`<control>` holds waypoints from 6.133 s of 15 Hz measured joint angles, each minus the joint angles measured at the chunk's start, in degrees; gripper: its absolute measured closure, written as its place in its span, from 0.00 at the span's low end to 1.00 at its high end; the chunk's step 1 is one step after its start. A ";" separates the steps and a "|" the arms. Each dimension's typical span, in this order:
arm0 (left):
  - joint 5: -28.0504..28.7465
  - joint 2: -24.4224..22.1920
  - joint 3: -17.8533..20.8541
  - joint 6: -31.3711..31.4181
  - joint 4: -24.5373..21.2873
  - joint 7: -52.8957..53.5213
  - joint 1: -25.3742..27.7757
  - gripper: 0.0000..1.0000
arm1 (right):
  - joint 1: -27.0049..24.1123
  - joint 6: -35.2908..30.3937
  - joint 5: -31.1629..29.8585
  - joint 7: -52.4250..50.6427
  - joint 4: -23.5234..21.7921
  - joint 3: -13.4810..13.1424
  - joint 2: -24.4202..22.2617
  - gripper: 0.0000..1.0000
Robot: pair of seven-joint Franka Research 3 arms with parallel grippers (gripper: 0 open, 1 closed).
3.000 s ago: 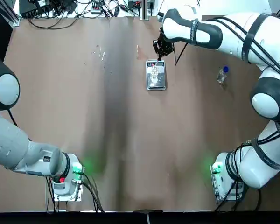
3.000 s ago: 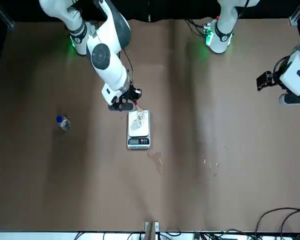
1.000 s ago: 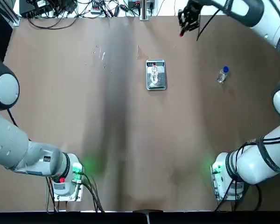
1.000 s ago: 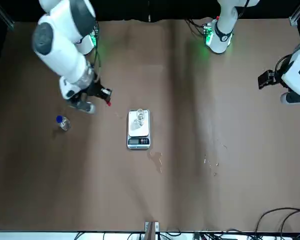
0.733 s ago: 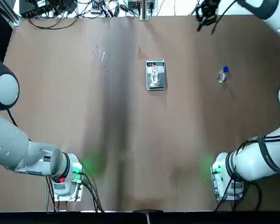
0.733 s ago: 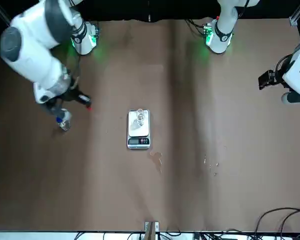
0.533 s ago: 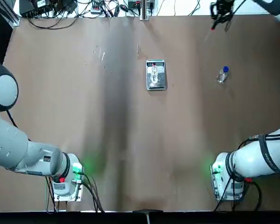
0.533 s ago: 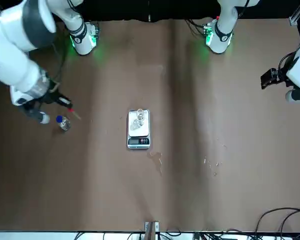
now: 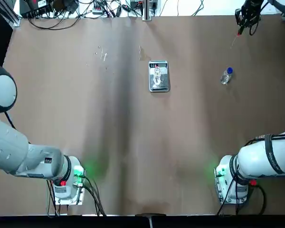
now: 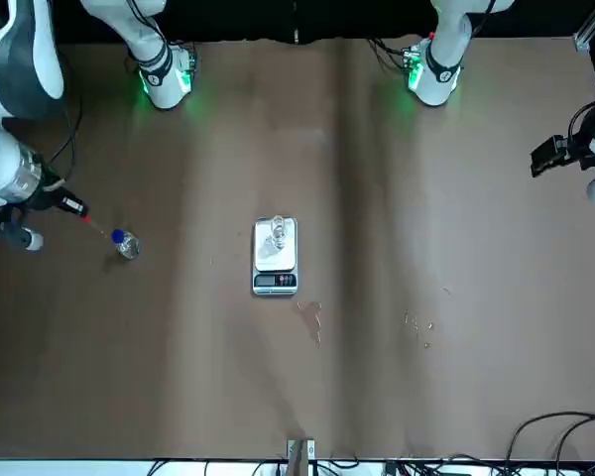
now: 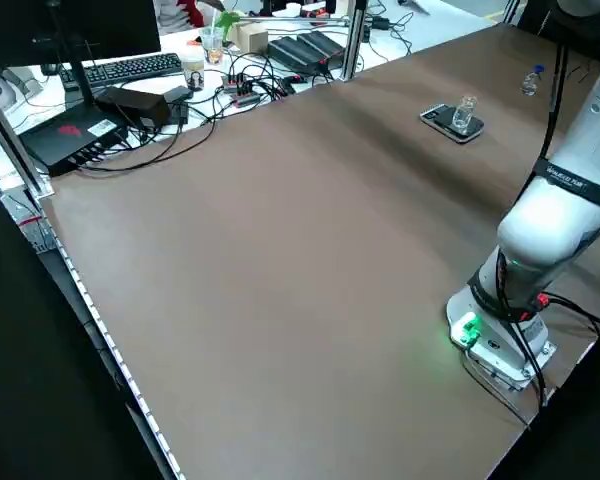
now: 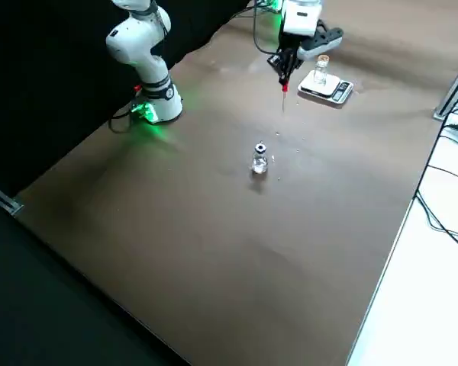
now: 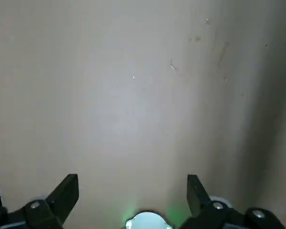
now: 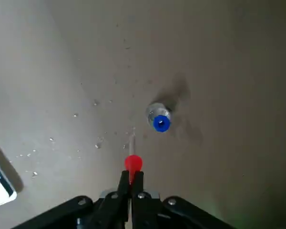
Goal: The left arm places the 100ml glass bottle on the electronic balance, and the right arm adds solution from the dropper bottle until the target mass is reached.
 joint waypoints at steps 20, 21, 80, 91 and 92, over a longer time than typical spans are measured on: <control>0.00 -0.09 -0.22 0.00 -0.19 0.10 -0.02 0.00 | -6.42 12.27 -0.27 -10.12 -14.69 0.41 0.03 0.96; 0.00 -0.09 -0.22 0.00 -0.20 0.10 -0.02 0.00 | -6.42 12.29 -0.27 -10.29 -14.93 0.45 0.03 0.96; 0.00 0.20 -0.22 0.00 -0.30 0.08 -0.01 0.00 | -6.58 20.53 -0.28 -14.80 -21.49 0.82 1.08 0.96; 0.00 0.33 -0.22 0.00 -0.32 0.05 -0.01 0.00 | -6.58 21.90 -0.33 -14.87 -21.41 0.83 2.33 0.65; 0.00 0.33 -0.22 0.00 -0.32 0.05 -0.01 0.00 | -6.58 21.90 -0.33 -14.89 -21.21 0.86 2.33 0.56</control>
